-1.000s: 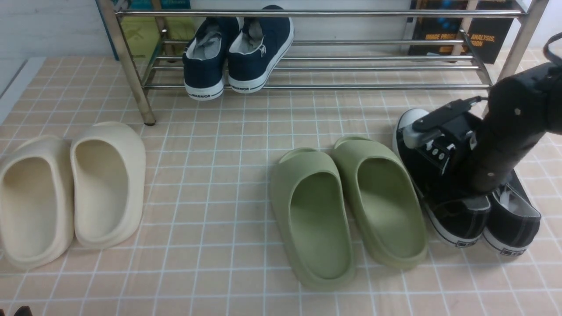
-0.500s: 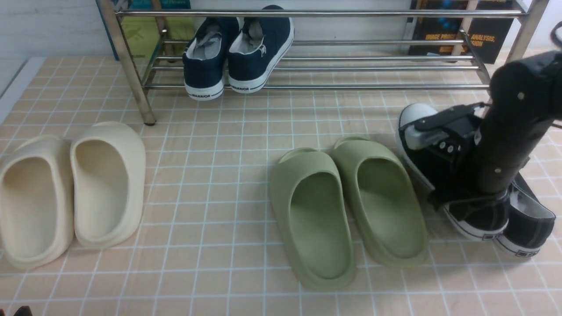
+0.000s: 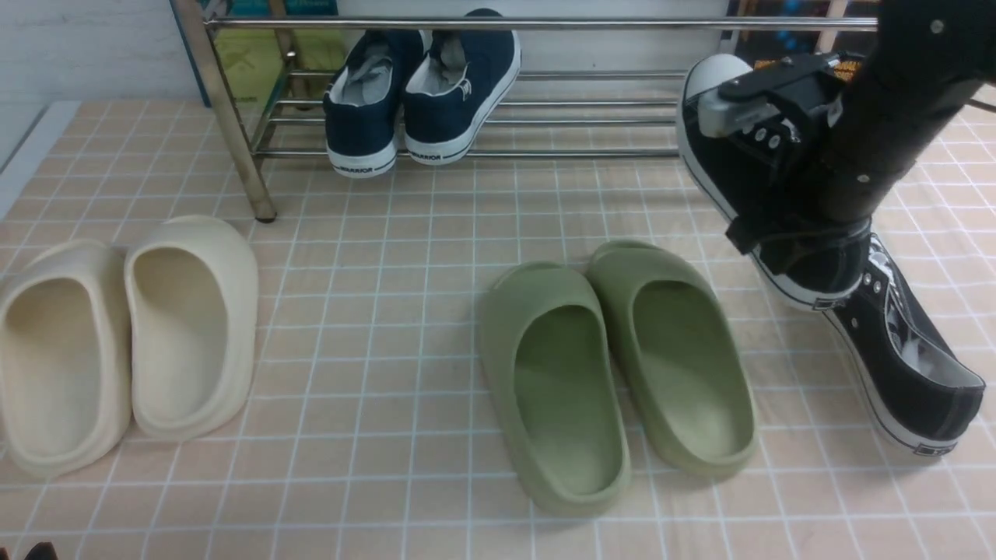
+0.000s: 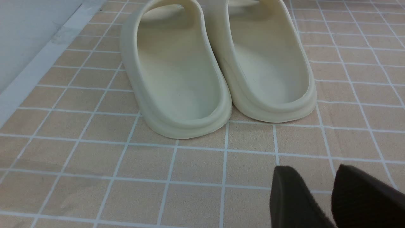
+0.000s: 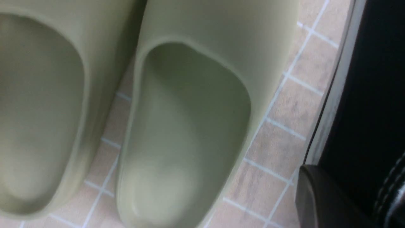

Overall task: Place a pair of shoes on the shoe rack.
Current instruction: Use the right arm to put a shoe into the shoe rack

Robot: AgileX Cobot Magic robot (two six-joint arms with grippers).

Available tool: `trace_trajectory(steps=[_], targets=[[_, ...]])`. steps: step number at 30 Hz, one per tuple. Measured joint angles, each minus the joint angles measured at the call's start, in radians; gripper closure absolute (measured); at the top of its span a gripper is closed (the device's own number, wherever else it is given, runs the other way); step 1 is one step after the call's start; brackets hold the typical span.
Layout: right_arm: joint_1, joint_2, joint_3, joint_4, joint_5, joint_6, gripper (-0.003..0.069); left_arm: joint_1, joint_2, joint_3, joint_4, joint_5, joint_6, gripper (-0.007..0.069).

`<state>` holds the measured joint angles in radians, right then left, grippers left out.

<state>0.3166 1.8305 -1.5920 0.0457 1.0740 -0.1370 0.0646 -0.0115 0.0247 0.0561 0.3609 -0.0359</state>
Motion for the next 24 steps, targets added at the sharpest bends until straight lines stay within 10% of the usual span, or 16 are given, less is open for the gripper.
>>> trace_trajectory(steps=[24], targets=[[-0.005,0.544,-0.739,-0.067,0.014,0.005,0.0643,0.000,0.000,0.000,0.000,0.000,0.000,0.0388]])
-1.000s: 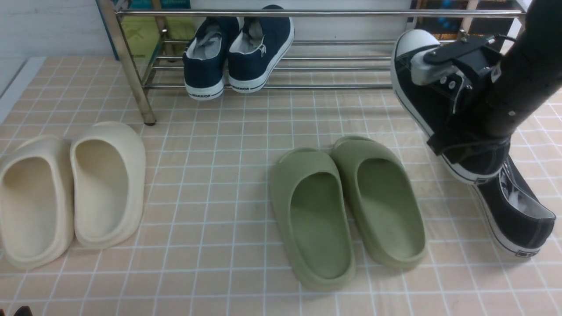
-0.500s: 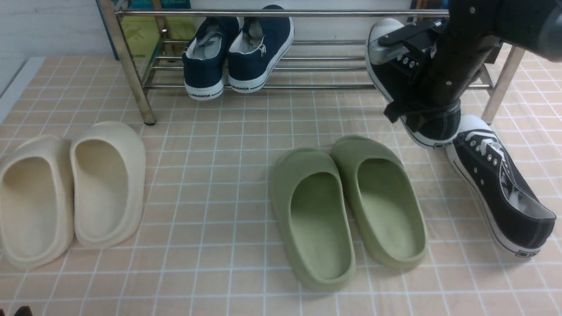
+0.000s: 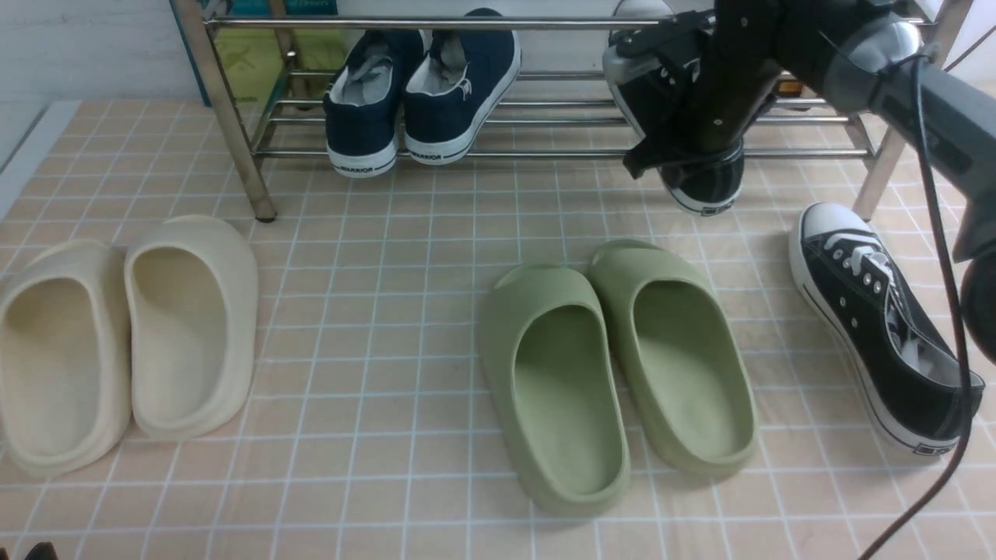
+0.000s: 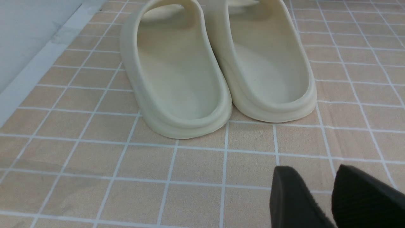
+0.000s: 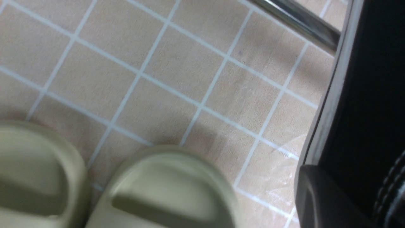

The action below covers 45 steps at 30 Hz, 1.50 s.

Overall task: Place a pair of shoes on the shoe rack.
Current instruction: Use the right arm to put a shoe into the shoe rack

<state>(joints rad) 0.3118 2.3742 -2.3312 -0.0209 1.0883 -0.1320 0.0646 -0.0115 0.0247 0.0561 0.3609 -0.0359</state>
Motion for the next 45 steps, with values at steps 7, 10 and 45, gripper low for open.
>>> trace_trajectory(steps=[7,10,45], targets=[[-0.033,0.010,-0.002,0.004,-0.055,0.009,0.0554,0.000,0.000,0.000,0.000,0.000,0.000,0.0388],[-0.045,0.006,-0.013,0.021,-0.069,0.010,0.0424,0.000,0.000,0.000,0.000,0.000,0.000,0.0388],[-0.063,-0.262,0.226,-0.039,0.158,0.011,0.0677,0.000,0.000,0.000,0.000,0.000,0.000,0.0388]])
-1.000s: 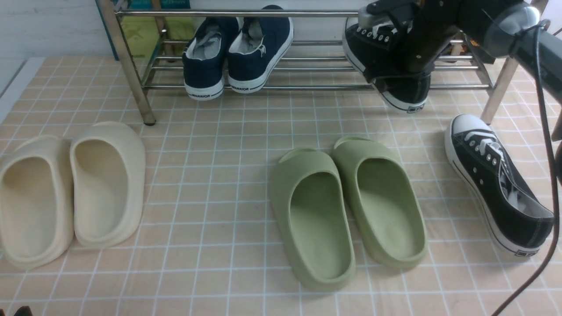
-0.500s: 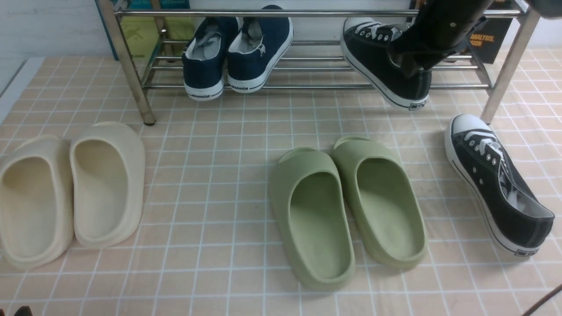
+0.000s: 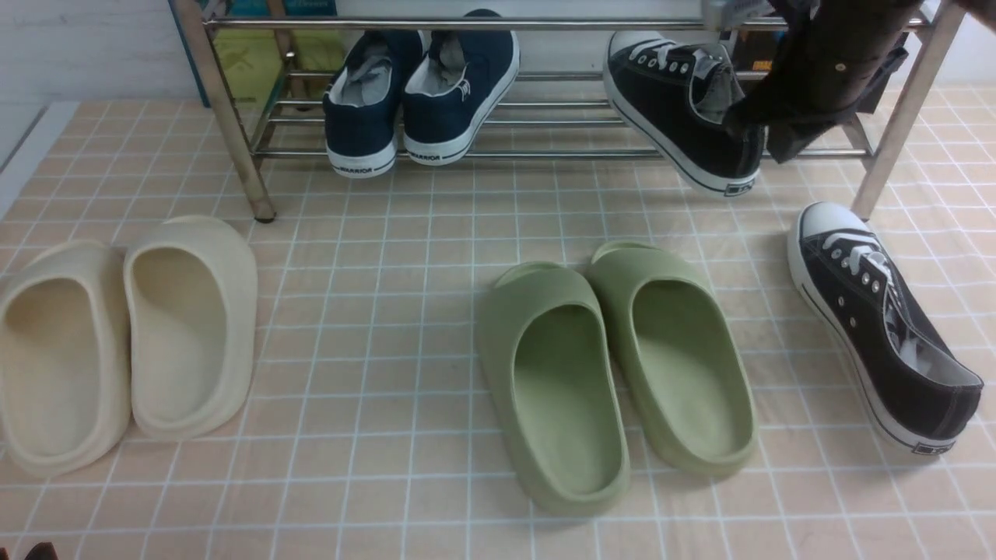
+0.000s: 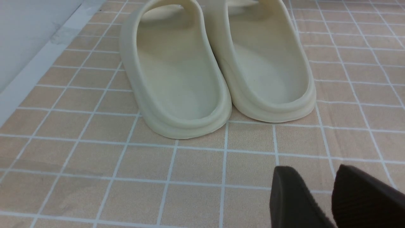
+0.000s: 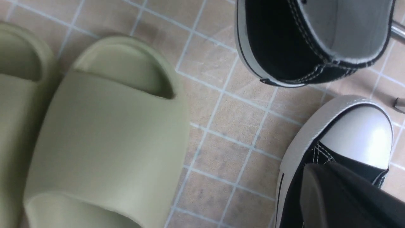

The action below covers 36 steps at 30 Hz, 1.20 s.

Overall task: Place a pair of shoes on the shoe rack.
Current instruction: Use the right arm to put a shoe into the shoe rack

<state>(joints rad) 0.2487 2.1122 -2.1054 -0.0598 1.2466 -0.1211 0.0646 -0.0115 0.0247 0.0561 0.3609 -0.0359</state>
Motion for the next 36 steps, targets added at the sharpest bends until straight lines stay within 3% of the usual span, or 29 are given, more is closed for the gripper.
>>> trace_trajectory(steps=[3,12,15,21,30,36], targets=[[-0.001,0.035,0.000,-0.001,-0.006,0.000,0.0677,0.000,0.000,0.000,0.000,0.000,0.000,0.0388],[-0.001,0.119,0.007,0.011,-0.230,0.081,0.0677,0.000,0.000,0.000,0.000,0.000,0.000,0.0388],[0.000,0.119,-0.010,0.102,-0.352,0.093,0.0677,0.000,0.000,0.000,0.000,0.000,0.000,0.0388],[0.006,0.133,-0.017,0.256,-0.447,0.043,0.0677,0.000,0.000,0.000,0.000,0.000,0.000,0.0388],[0.005,0.142,-0.018,0.251,-0.407,0.029,0.0676,0.000,0.000,0.000,0.000,0.000,0.000,0.0388],[0.004,0.034,-0.061,0.162,-0.223,0.006,0.0650,0.000,0.000,0.000,0.000,0.000,0.000,0.0388]])
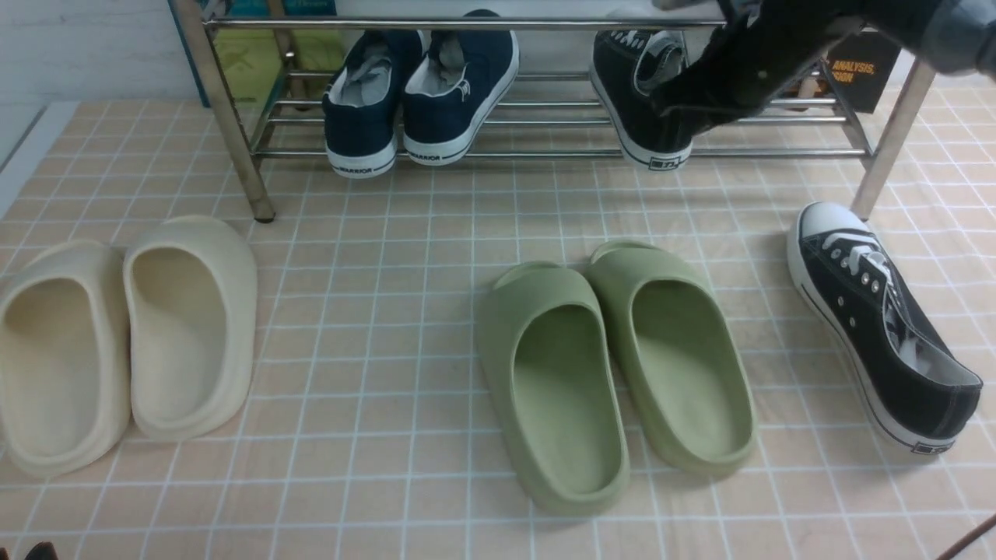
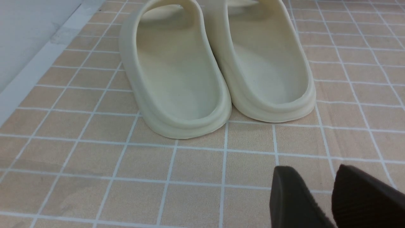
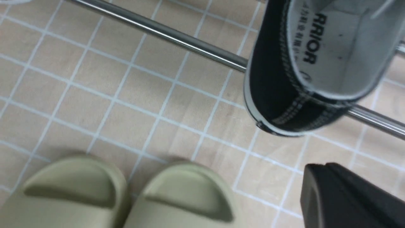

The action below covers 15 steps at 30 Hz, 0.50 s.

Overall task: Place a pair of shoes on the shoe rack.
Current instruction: Use the right arm to put a shoe into the shoe rack, then use the right arm to grab the shoe closest to it

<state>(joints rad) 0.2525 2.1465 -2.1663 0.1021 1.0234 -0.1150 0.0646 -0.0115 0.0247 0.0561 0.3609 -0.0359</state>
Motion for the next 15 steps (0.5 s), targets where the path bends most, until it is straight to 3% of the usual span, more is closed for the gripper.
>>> trace_trajectory(steps=[3,7,11,15], targets=[[0.000,-0.057,-0.008,-0.069,0.117,0.001,0.0614,0.000,0.000,0.000,0.000,0.000,0.000,0.0388],[-0.003,-0.123,0.014,-0.188,0.207,0.057,0.0505,0.000,0.000,0.000,0.000,0.000,0.000,0.0388],[-0.031,-0.200,0.154,-0.220,0.214,0.109,0.0393,0.000,0.000,0.000,0.000,0.000,0.000,0.0388],[-0.072,-0.317,0.451,-0.190,0.211,0.115,0.0293,0.000,0.000,0.000,0.000,0.000,0.000,0.0388]])
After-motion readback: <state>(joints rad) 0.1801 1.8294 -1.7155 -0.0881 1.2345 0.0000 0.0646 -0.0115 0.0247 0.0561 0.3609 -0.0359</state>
